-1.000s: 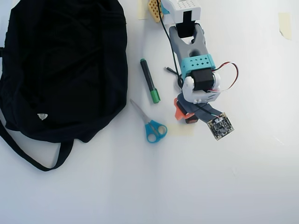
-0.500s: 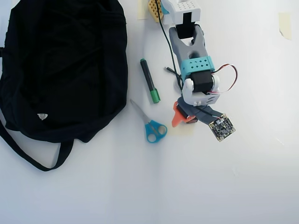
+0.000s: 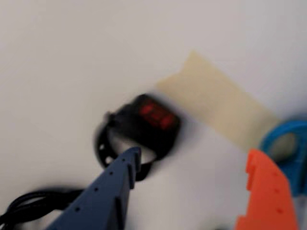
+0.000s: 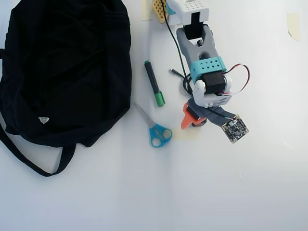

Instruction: Put the bike light into the black bag

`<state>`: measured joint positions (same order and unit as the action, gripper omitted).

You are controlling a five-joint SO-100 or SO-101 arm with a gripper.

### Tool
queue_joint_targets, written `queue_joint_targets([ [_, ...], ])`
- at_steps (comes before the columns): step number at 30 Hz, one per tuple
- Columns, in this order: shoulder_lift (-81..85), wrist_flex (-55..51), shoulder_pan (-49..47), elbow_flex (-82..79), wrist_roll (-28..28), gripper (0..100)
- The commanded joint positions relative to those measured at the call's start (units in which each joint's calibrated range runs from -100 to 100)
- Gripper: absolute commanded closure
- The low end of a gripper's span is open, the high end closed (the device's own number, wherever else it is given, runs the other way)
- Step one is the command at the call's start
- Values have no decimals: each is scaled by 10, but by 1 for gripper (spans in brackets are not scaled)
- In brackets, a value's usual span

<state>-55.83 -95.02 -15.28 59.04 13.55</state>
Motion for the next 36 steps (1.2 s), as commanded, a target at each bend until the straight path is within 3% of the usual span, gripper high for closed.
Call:
queue_joint_targets([
  [1, 17, -9, -12, 18, 1, 71],
  [36, -17, 13, -11, 13, 5, 71],
])
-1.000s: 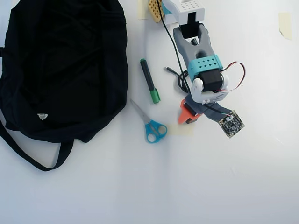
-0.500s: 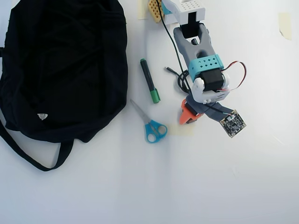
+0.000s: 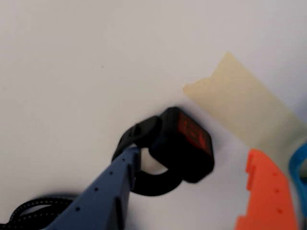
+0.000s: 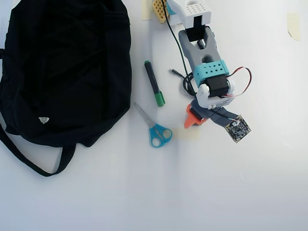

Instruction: Put the bike light into the black bag

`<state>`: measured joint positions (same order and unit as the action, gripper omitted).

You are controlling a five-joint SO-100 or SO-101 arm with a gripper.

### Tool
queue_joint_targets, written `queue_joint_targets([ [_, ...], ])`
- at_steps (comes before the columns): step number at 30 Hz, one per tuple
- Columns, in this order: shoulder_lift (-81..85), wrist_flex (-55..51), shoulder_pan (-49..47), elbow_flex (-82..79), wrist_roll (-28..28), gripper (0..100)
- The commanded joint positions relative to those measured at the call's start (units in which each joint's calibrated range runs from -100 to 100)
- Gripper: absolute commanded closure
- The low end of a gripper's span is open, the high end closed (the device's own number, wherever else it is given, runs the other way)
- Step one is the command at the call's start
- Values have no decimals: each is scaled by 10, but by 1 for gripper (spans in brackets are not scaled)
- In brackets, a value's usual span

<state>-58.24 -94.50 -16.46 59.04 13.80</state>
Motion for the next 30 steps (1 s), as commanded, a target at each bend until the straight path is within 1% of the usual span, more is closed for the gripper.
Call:
queue_joint_targets([
  [1, 7, 8, 1, 13, 3, 71],
  [18, -17, 31, 2, 13, 3, 72],
  [20, -17, 31, 2, 13, 3, 75],
  [24, -17, 31, 2, 13, 2, 85],
  [30, -17, 31, 5, 15, 1, 92],
])
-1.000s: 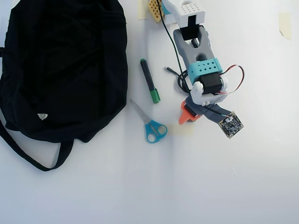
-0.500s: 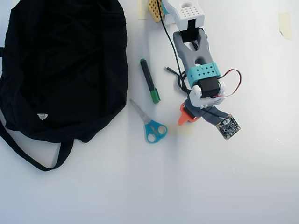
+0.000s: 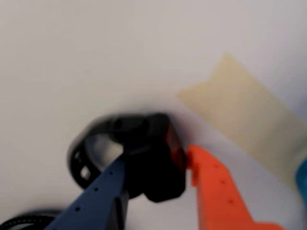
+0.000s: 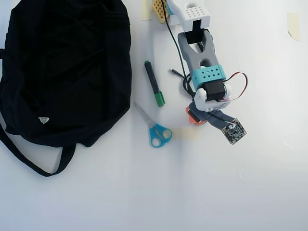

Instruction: Put the bike light into the black bag

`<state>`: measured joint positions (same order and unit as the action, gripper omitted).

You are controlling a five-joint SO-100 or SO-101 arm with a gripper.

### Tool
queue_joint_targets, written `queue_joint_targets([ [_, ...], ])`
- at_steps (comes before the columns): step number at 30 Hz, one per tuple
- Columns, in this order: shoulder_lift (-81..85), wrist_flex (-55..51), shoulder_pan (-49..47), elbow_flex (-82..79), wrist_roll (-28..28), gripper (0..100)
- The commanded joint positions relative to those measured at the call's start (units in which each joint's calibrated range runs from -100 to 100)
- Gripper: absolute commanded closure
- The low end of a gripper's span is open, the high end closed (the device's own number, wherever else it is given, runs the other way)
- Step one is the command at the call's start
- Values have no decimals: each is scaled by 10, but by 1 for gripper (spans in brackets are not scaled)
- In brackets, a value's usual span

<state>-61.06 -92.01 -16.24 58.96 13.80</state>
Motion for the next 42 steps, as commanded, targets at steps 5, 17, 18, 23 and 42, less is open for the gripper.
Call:
queue_joint_targets([
  [5, 11, 6, 5, 19, 2, 98],
  [17, 24, -1, 11, 20, -2, 98],
  [18, 24, -1, 11, 20, -3, 98],
  [23, 32, -20, 11, 33, -11, 98],
  [42, 123, -76, 17, 15, -18, 98],
])
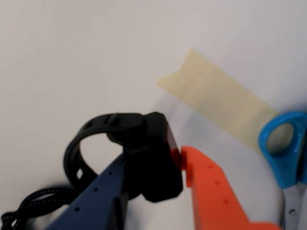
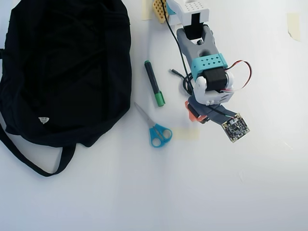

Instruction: Put the bike light into the black bag

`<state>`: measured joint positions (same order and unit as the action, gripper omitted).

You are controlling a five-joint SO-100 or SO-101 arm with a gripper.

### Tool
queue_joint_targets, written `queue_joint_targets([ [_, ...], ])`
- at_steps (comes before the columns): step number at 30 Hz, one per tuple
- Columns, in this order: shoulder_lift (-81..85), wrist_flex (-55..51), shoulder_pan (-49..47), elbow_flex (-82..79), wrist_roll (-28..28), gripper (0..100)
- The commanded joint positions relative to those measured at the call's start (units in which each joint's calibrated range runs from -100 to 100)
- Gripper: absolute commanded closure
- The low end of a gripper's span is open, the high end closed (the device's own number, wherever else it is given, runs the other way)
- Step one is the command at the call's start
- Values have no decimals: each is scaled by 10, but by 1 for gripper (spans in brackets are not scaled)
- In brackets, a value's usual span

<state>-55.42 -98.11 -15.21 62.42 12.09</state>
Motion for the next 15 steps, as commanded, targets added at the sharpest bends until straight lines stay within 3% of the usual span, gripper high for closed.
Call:
queue_joint_targets([
  [1, 79, -15, 8, -34, -1, 98],
  [15, 343, -15, 32, -345, 4, 98],
])
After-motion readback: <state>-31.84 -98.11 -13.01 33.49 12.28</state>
